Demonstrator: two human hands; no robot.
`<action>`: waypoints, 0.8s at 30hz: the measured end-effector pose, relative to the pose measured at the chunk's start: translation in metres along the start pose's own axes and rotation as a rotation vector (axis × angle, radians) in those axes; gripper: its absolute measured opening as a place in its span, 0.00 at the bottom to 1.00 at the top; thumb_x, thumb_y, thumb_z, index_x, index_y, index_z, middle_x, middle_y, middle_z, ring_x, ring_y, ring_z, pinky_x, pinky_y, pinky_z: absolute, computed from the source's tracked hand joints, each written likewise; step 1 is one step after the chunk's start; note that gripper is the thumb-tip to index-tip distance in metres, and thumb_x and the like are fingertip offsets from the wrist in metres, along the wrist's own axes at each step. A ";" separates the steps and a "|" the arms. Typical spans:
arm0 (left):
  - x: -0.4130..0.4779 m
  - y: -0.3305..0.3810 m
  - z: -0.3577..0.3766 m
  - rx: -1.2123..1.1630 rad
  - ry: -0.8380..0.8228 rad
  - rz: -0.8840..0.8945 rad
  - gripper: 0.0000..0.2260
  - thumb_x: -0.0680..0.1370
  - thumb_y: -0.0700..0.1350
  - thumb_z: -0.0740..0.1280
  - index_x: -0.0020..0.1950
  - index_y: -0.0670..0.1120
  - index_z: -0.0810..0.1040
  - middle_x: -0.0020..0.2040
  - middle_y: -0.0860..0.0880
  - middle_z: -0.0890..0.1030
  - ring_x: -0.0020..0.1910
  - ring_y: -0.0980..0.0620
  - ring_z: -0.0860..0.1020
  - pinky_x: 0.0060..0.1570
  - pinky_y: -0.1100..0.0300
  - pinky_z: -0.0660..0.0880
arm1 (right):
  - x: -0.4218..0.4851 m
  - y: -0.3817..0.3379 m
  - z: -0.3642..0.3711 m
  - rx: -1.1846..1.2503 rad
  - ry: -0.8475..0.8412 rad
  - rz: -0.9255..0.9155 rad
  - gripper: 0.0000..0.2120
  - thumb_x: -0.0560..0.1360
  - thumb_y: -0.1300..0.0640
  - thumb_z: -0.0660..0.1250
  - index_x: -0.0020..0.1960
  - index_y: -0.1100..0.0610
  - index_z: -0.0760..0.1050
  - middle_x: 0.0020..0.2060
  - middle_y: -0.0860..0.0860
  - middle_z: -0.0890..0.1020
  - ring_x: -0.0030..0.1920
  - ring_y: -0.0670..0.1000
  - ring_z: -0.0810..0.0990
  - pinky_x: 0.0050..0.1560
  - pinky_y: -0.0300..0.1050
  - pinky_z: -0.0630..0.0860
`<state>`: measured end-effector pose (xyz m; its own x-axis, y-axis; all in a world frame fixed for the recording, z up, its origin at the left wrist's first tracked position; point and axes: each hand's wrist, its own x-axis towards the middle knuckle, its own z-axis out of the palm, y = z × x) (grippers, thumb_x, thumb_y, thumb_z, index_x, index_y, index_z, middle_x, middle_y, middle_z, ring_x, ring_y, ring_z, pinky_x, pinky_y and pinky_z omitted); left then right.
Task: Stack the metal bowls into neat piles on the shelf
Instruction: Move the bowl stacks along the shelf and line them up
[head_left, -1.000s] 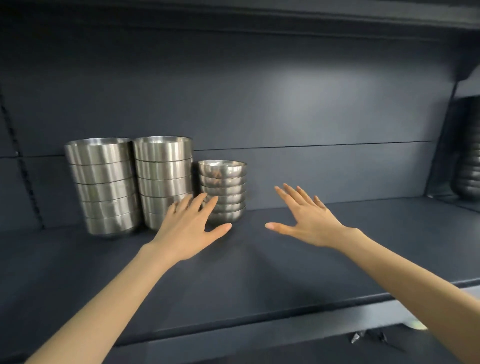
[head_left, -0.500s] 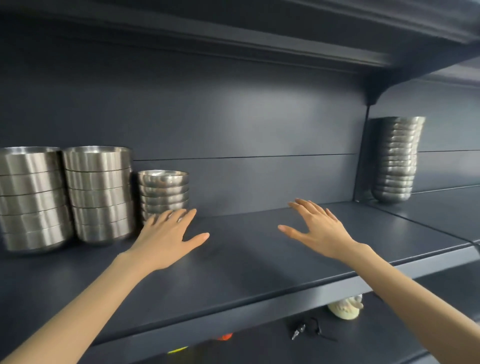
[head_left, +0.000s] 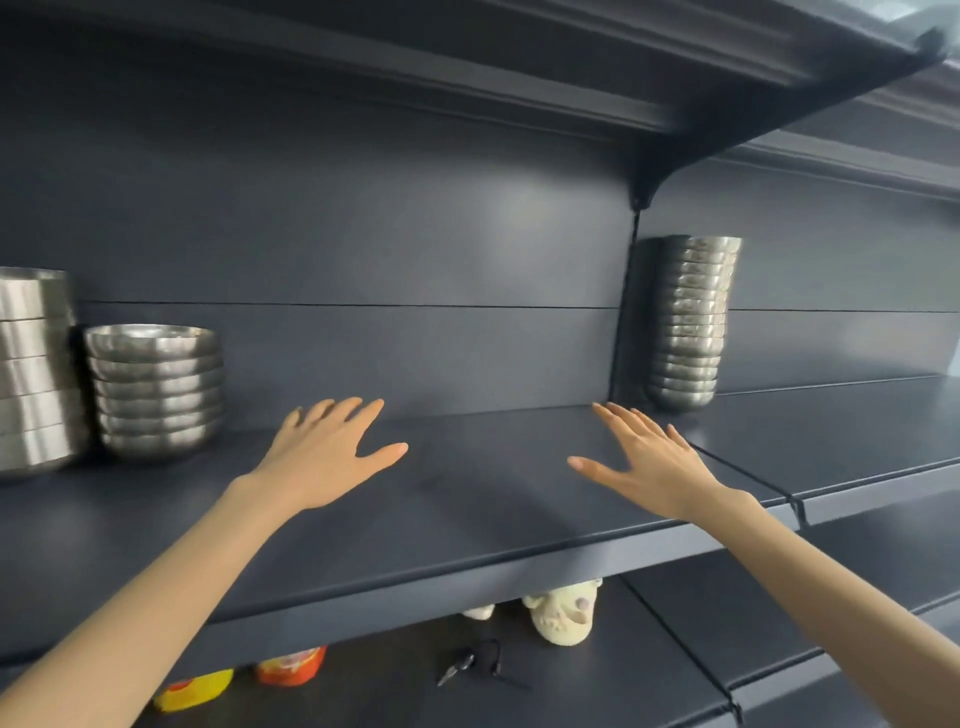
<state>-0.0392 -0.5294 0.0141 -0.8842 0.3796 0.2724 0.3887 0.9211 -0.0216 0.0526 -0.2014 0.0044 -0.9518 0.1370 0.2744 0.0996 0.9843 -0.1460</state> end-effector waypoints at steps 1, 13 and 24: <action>0.002 0.011 0.000 -0.007 0.003 -0.004 0.34 0.77 0.69 0.47 0.79 0.54 0.50 0.78 0.53 0.55 0.77 0.50 0.53 0.74 0.49 0.52 | -0.003 0.011 -0.003 -0.005 0.018 0.007 0.44 0.70 0.26 0.51 0.79 0.47 0.47 0.78 0.45 0.53 0.78 0.50 0.52 0.76 0.56 0.48; 0.021 0.122 -0.005 0.051 0.043 0.051 0.34 0.77 0.68 0.47 0.79 0.52 0.49 0.78 0.52 0.55 0.77 0.49 0.54 0.73 0.50 0.52 | -0.028 0.120 -0.021 -0.035 0.032 0.134 0.45 0.72 0.27 0.51 0.80 0.50 0.44 0.79 0.46 0.46 0.79 0.51 0.43 0.77 0.58 0.46; 0.094 0.190 0.014 -0.019 -0.021 0.135 0.33 0.78 0.67 0.47 0.79 0.54 0.45 0.79 0.52 0.50 0.78 0.49 0.51 0.74 0.51 0.51 | -0.019 0.201 -0.019 0.040 0.143 0.275 0.47 0.67 0.24 0.49 0.79 0.48 0.49 0.79 0.45 0.52 0.78 0.49 0.49 0.76 0.55 0.50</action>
<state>-0.0520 -0.3172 0.0217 -0.8289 0.5015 0.2477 0.5088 0.8600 -0.0388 0.0962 -0.0035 -0.0117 -0.8399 0.4150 0.3497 0.3341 0.9032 -0.2695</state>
